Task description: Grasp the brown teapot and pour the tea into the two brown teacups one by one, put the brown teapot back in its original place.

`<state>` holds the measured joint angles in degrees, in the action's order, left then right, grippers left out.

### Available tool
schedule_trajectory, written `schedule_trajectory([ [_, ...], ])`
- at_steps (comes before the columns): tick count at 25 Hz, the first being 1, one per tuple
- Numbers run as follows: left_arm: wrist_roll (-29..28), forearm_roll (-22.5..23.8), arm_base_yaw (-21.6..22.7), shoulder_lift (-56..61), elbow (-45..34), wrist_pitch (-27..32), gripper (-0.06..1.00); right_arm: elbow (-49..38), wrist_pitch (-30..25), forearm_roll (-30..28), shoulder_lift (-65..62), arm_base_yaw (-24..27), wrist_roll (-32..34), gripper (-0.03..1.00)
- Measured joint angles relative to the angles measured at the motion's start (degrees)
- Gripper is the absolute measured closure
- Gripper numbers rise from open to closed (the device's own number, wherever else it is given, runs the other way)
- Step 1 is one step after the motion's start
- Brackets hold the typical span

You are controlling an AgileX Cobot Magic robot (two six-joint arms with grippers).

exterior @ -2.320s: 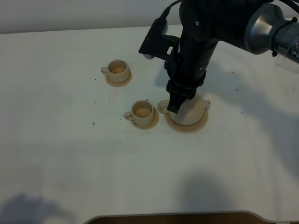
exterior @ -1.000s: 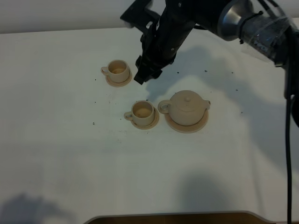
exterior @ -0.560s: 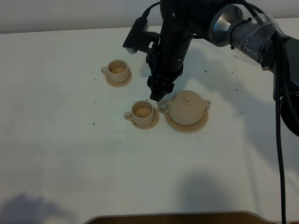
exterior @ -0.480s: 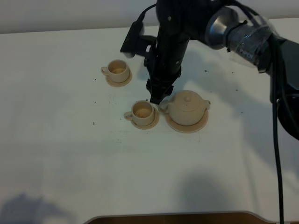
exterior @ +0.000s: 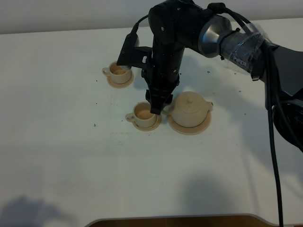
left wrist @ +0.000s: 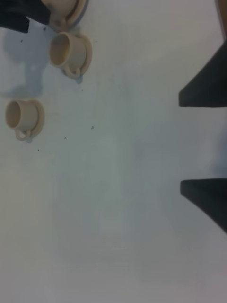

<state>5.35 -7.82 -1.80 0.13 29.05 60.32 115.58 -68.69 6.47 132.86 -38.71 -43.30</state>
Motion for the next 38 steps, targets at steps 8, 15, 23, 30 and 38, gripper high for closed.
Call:
schedule_trajectory([
  [8,0.0,0.0,0.0,0.0,0.0,0.0,0.59,0.1,-0.2,-1.6,1.8,0.0,0.0,0.47],
  [15,0.0,0.0,0.0,0.0,0.0,0.0,0.59,0.1,-0.2,-2.2,1.9,0.0,-0.1,0.47],
  [23,0.0,0.0,0.0,0.0,0.0,0.0,0.59,0.1,-0.5,-2.6,3.1,0.0,-0.1,0.47],
  [30,0.0,0.0,0.0,0.0,0.0,0.0,0.59,0.1,-0.9,-2.7,3.5,0.0,0.0,0.47],
  [38,0.0,0.0,0.0,0.0,0.0,0.0,0.59,0.1,-0.8,-2.7,3.8,0.0,0.0,0.47],
])
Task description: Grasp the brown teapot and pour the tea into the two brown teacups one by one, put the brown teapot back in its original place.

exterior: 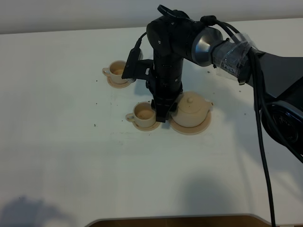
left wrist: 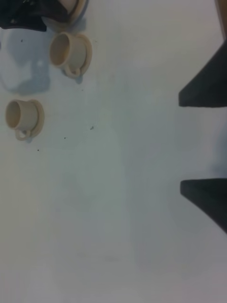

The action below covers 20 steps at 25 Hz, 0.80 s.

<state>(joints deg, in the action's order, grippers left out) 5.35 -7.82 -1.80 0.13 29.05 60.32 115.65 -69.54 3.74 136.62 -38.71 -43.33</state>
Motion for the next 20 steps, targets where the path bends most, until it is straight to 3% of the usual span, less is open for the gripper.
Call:
schedule_trajectory([
  [20,0.0,0.0,0.0,0.0,0.0,0.0,0.59,0.0,0.0,-1.4,-0.6,-1.6,3.3,0.49],
])
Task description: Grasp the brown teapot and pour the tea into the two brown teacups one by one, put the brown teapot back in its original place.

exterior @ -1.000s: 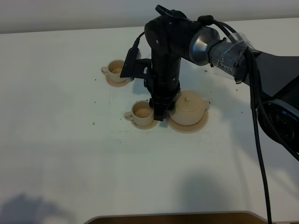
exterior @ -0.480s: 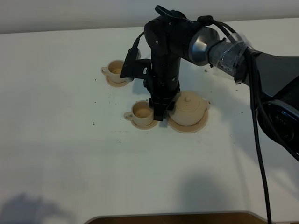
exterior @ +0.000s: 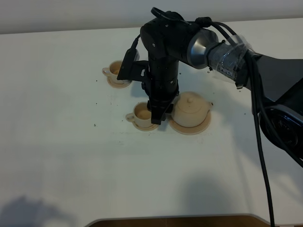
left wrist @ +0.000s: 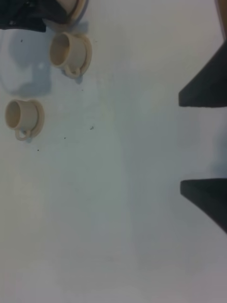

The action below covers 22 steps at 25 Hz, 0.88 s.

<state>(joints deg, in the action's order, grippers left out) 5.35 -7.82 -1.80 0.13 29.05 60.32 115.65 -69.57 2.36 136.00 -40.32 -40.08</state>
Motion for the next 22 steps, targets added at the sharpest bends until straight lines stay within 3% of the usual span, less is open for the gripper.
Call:
schedule_trajectory([
  [22,0.0,0.0,0.0,0.0,0.0,0.0,0.59,-13.1,0.7,1.5,-6.7,-1.8,1.6,0.49],
])
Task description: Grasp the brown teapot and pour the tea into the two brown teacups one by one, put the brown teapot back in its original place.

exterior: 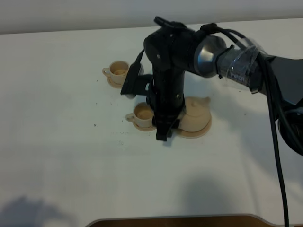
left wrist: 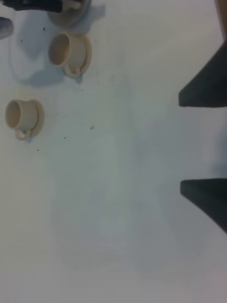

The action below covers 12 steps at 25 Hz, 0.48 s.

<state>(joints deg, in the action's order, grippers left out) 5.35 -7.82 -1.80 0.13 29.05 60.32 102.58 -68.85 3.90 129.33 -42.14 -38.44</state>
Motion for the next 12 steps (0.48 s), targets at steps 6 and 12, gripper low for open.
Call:
schedule_trajectory([
  [6,0.0,0.0,0.0,0.0,0.0,0.0,0.59,-1.5,-0.2,1.0,-0.1,-0.4,0.5,0.49],
  [12,0.0,0.0,0.0,0.0,0.0,0.0,0.59,-2.3,-0.3,0.1,-0.1,-1.6,1.3,0.49],
])
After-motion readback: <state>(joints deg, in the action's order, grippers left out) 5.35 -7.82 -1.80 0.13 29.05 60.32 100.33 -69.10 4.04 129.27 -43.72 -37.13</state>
